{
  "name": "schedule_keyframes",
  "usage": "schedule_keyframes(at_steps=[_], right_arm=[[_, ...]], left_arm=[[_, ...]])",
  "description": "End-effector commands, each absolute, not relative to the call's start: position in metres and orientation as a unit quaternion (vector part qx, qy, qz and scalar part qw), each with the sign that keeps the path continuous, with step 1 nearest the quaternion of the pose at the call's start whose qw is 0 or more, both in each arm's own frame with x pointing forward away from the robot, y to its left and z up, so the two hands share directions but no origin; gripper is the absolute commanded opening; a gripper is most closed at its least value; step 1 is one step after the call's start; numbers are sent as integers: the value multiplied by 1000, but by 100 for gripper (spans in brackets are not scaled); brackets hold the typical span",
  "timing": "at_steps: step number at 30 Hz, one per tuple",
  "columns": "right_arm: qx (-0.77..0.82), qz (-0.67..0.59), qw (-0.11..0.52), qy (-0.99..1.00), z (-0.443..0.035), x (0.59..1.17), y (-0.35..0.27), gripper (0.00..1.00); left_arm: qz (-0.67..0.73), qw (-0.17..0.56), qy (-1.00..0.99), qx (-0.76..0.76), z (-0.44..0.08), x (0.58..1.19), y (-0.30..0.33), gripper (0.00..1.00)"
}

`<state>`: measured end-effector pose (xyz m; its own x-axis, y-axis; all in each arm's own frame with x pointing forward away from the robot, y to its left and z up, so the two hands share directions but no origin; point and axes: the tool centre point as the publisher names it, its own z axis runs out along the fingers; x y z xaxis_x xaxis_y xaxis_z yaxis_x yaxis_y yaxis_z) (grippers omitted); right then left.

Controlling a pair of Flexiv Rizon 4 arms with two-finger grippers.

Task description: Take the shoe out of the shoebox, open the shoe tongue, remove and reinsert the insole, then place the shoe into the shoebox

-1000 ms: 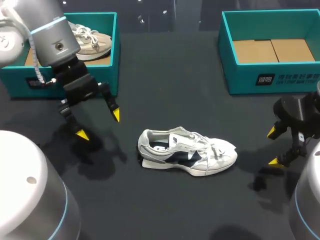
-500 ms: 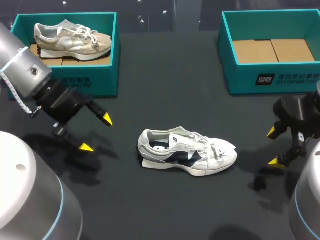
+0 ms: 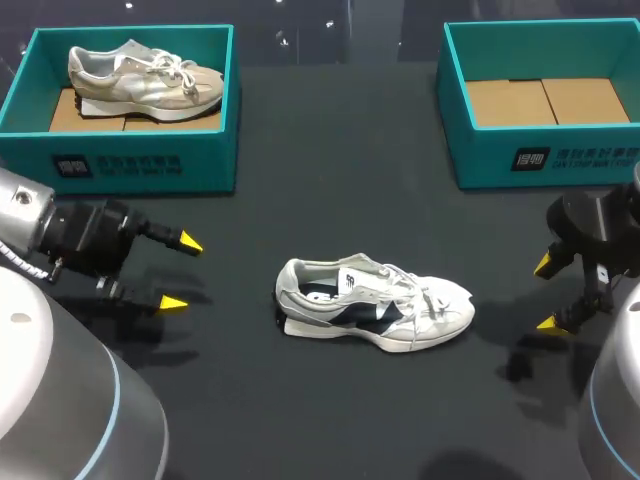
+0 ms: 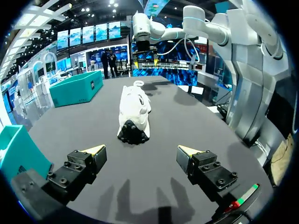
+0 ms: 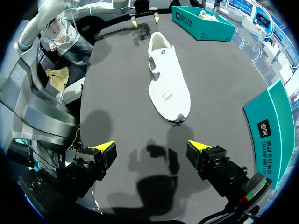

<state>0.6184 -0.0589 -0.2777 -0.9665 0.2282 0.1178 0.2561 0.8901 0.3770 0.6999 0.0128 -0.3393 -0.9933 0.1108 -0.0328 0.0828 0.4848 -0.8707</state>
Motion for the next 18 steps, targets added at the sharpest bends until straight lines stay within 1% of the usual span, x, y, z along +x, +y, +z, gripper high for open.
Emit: schedule_keyframes(at_steps=[1,18], right_arm=[[-125,-198,34,-972,-278,617,-59,100],[-125,-198,34,-972,-278,617,-59,100]], left_arm=[[526,14,-848,-63,-354,703,17,100],[543,24,-837,-61,-374,710,22,100]])
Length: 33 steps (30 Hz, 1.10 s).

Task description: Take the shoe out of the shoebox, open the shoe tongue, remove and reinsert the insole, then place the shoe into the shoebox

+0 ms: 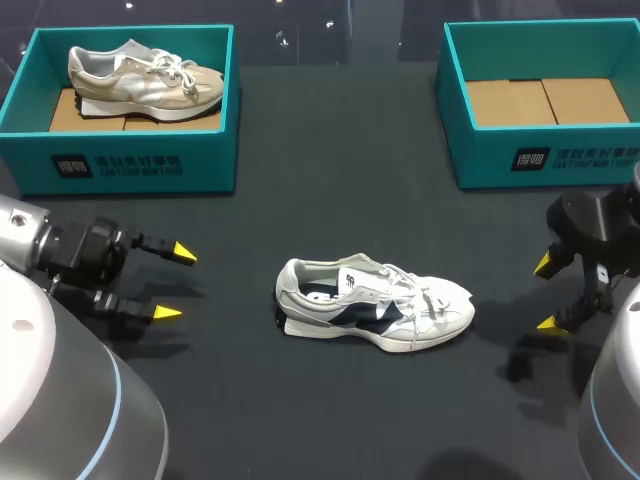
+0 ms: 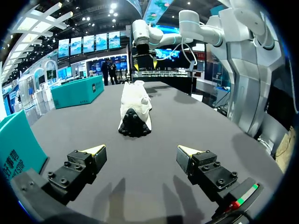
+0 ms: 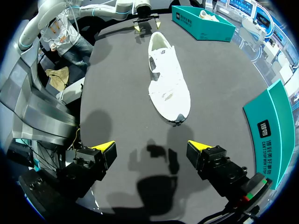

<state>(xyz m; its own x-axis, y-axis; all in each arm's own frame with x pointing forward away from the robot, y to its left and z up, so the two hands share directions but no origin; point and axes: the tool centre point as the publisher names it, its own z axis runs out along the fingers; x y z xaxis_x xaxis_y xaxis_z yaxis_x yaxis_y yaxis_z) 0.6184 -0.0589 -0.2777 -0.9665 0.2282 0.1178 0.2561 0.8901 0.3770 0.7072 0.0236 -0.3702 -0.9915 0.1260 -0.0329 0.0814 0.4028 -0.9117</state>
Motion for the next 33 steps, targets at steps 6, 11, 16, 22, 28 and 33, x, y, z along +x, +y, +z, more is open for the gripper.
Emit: schedule_keyframes(at_steps=[6,11,16,22,28,33], right_arm=[[-125,-198,34,-972,-278,617,-59,100],[-125,-198,34,-972,-278,617,-59,100],[-125,-198,34,-972,-278,617,-59,100],[-125,-198,34,-972,-278,617,-59,100],[-125,-198,34,-972,-278,617,-59,100],[-125,-198,34,-972,-278,617,-59,100]], left_arm=[[543,31,-837,-54,-379,709,15,100],[549,33,-834,-48,-381,709,9,100],[551,33,-833,-38,-383,710,2,100],[552,35,-833,-30,-384,710,-5,100],[552,35,-833,-25,-384,712,-15,100],[554,33,-831,-21,-387,716,-26,100]])
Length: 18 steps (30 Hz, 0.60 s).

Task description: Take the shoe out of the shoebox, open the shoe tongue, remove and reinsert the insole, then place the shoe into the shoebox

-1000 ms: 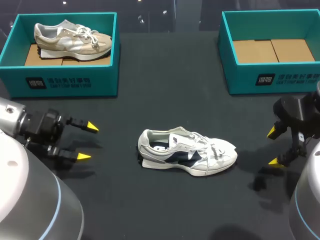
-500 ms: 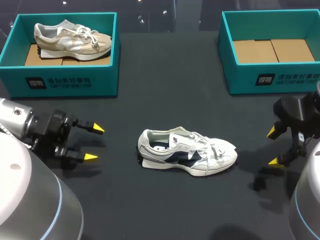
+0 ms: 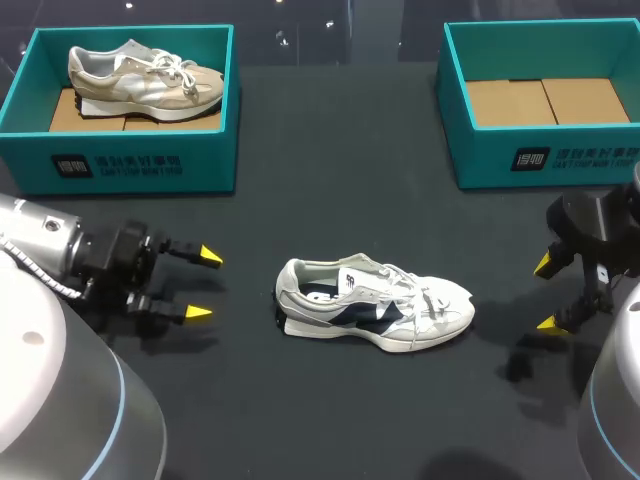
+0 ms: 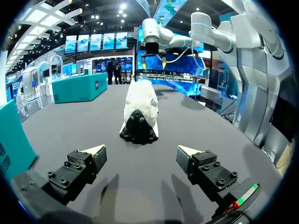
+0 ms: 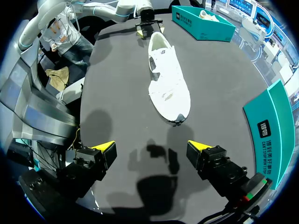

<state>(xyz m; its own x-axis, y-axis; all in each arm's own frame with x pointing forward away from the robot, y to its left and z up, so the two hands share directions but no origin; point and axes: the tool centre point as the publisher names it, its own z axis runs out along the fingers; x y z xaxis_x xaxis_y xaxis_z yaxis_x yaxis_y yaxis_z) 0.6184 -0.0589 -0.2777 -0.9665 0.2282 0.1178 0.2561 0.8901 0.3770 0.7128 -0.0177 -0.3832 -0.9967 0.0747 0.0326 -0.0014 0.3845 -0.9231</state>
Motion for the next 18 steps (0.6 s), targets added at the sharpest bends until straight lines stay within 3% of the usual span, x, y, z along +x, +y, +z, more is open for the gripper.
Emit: schedule_keyframes(at_steps=[1,18], right_arm=[[-125,-198,34,-972,-278,617,-59,100],[-125,-198,34,-972,-278,617,-59,100]], left_arm=[[555,33,-831,-21,-387,716,-29,100],[555,29,-831,-26,-397,719,-66,100]])
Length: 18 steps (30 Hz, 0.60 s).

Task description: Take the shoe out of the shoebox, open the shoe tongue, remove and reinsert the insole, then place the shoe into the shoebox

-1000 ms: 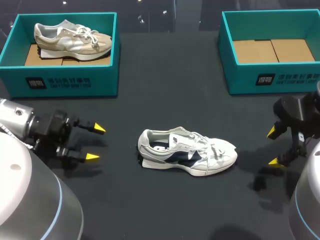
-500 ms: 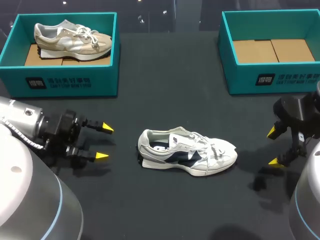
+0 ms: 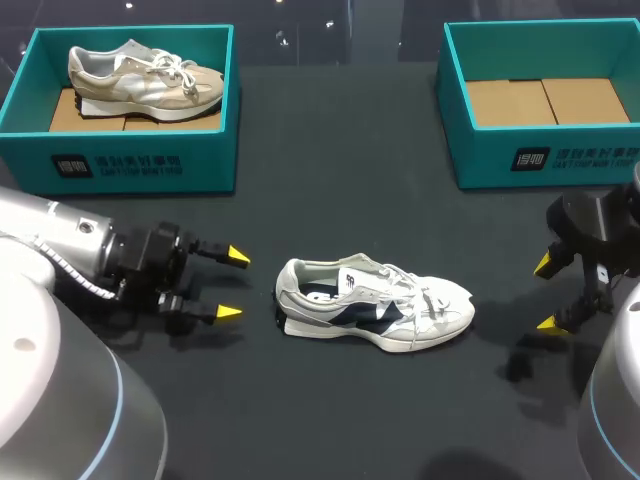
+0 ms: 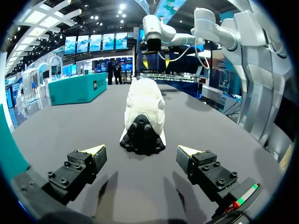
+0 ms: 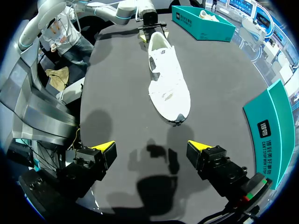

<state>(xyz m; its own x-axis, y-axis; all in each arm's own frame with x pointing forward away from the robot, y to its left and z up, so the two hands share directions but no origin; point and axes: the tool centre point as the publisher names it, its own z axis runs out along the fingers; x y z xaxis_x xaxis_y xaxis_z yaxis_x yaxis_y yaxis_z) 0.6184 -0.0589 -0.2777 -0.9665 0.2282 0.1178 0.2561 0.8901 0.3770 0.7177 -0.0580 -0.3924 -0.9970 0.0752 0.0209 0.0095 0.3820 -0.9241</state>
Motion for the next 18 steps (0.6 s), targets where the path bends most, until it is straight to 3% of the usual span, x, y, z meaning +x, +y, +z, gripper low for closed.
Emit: schedule_keyframes(at_steps=[1,18], right_arm=[[-125,-198,34,-972,-278,617,-59,100],[-125,-198,34,-972,-278,617,-59,100]], left_arm=[[556,30,-830,-27,-398,719,-67,100],[563,31,-825,-28,-403,713,-91,100]])
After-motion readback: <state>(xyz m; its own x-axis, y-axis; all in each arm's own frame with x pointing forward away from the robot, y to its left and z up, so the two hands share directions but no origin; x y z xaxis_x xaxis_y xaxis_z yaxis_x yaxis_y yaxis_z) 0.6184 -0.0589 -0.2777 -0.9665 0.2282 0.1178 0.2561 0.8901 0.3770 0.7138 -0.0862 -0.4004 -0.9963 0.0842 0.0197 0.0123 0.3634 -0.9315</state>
